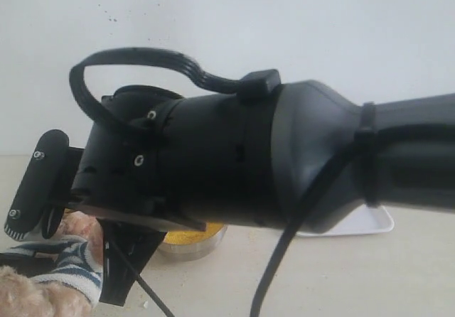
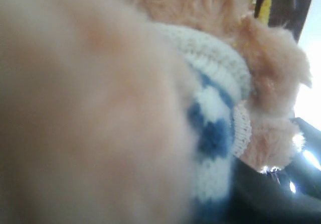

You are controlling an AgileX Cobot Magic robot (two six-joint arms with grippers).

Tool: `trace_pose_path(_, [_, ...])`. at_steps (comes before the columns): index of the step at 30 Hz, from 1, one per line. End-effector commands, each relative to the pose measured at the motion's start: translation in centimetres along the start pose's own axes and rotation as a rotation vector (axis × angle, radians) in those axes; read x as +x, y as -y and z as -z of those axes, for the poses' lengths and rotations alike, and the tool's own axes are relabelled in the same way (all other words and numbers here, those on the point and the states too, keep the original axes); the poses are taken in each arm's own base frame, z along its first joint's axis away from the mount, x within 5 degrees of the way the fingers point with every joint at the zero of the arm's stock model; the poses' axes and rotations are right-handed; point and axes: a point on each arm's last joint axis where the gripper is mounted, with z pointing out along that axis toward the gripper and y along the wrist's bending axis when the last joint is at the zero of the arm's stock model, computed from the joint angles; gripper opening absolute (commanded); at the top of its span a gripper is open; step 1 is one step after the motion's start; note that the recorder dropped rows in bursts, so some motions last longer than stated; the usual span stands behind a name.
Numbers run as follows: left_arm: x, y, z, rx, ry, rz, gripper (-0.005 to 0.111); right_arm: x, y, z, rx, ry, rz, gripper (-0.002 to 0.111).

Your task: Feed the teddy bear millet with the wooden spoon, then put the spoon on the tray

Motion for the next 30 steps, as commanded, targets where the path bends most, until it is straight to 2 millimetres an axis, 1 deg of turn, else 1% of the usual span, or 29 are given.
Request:
trace_pose_path(1, [0.1, 0.4, 0.0, 0.037, 0.001, -0.007, 0.004, -0.1, 0.2, 0.1, 0.025, 0.006, 0.015, 0.000])
trace_pose_path(9, [0.1, 0.4, 0.0, 0.037, 0.001, -0.007, 0.004, 0.1, 0.3, 0.1, 0.032, -0.008, 0.019, 0.000])
trace_pose_path(12, [0.1, 0.4, 0.0, 0.037, 0.001, -0.007, 0.004, -0.1, -0.1, 0.4, 0.047, -0.017, 0.049, 0.000])
trace_pose_path(17, [0.1, 0.4, 0.0, 0.037, 0.001, -0.007, 0.004, -0.9, -1.0, 1.3, 0.107, -0.018, 0.149, 0.000])
trace_pose_path(24, [0.1, 0.4, 0.0, 0.037, 0.001, -0.007, 0.004, -0.9, -1.8, 0.7, 0.111, -0.053, 0.172, 0.000])
trace_pose_path(30, [0.1, 0.4, 0.0, 0.037, 0.001, -0.014, 0.004, -0.9, -1.7, 0.6, 0.126, -0.050, 0.132, 0.000])
